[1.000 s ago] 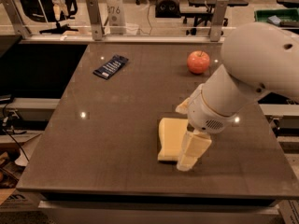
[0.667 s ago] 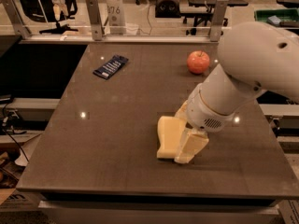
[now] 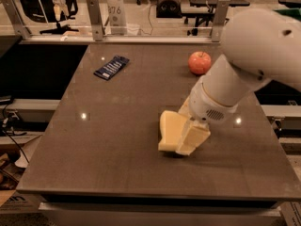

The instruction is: Move sponge near rxbar blueberry

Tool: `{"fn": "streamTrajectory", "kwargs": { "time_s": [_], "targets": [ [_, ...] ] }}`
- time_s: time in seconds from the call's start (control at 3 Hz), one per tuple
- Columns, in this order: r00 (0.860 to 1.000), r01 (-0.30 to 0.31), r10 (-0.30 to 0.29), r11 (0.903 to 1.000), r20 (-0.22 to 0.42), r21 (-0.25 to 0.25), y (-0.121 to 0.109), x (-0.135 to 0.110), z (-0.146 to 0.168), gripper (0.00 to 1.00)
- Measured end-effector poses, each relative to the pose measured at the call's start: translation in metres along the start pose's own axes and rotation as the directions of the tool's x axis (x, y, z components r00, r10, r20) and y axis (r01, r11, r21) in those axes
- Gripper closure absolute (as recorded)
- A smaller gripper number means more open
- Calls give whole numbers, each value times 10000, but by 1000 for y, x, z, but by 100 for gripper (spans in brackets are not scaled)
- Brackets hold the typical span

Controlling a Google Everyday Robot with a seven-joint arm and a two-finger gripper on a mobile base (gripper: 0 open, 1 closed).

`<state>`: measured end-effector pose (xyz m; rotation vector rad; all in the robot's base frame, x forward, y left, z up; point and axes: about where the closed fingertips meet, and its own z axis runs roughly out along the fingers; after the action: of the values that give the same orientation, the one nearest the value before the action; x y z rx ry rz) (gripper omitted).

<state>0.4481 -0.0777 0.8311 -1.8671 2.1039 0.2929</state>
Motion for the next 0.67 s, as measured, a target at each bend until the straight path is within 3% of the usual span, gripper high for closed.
{"fn": "streamTrajectory", "kwargs": {
  "time_s": [0.33, 0.67],
  "targets": [
    [9999, -32, 29, 9997, 140, 222, -20, -15, -19, 100],
    [9998, -61, 49, 9975, 166, 703, -41, -30, -39, 100]
  ]
}}
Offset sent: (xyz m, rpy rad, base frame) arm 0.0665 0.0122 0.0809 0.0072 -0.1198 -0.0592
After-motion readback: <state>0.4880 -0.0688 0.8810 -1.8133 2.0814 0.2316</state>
